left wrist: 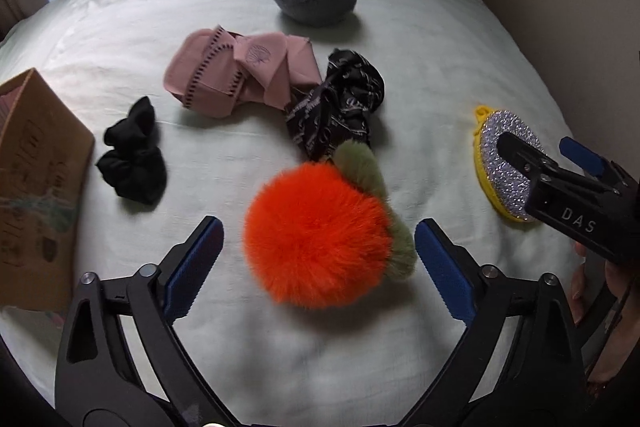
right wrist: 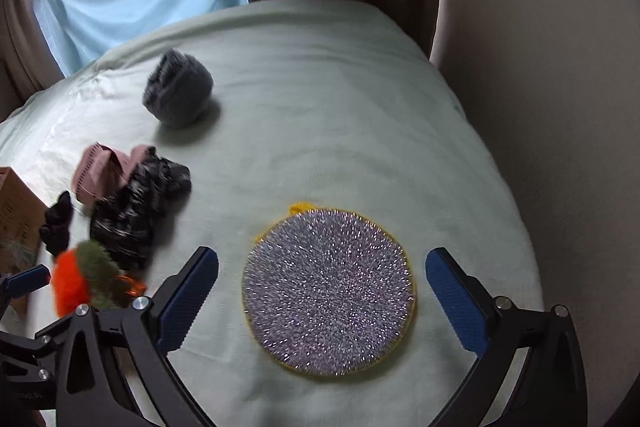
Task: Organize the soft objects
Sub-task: 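Grasp the orange pompom with the left tool while the right tool grasps the glittery sponge, then carry the pompom with the left tool while the right tool carries the sponge to the box, then release the pompom and sponge into the box by opening both tools, then withdraw both tools from the box toward the socks and scrunchies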
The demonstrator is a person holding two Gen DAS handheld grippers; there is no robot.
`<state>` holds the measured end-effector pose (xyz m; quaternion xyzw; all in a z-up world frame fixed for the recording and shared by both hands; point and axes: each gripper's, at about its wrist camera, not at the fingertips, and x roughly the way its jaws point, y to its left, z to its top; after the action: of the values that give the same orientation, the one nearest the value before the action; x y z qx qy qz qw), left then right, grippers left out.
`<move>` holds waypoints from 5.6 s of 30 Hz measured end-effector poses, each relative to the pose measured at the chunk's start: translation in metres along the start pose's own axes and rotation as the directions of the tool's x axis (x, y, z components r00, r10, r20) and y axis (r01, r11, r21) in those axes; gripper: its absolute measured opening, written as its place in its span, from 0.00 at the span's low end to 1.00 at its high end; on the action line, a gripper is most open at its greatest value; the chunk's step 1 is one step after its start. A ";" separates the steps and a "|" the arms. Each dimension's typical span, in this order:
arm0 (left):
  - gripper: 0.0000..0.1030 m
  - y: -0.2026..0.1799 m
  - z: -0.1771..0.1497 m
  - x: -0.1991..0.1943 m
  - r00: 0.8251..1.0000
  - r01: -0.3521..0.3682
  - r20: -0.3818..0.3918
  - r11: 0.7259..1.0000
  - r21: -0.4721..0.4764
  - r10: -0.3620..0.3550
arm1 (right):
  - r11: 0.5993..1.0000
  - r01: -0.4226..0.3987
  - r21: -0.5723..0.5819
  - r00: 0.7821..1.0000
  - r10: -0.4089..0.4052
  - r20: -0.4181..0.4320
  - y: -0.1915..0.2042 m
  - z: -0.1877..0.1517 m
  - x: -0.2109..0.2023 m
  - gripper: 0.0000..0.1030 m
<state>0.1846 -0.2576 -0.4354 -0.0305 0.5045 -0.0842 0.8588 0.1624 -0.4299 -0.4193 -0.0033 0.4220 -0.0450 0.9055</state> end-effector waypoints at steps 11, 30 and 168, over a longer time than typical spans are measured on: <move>0.50 -0.016 -0.003 0.041 0.998 -0.022 -0.052 1.000 0.020 0.023 | 1.000 0.009 0.003 1.000 -0.009 -0.027 -0.002 -0.014 0.026 0.94; 0.36 -0.013 -0.005 0.035 0.999 -0.015 -0.046 0.999 0.034 0.016 | 1.000 0.028 -0.011 1.000 -0.028 -0.004 0.008 -0.022 0.023 0.55; 1.00 0.422 0.035 -0.350 0.992 -0.084 0.092 0.995 -0.054 0.089 | 0.956 -0.291 0.028 0.943 0.292 -0.158 0.414 0.089 -0.264 1.00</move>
<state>0.0967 0.2175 -0.1748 -0.0342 0.4661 -0.0325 0.8835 0.0935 0.0018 -0.1784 0.0646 0.4893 0.0886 0.8652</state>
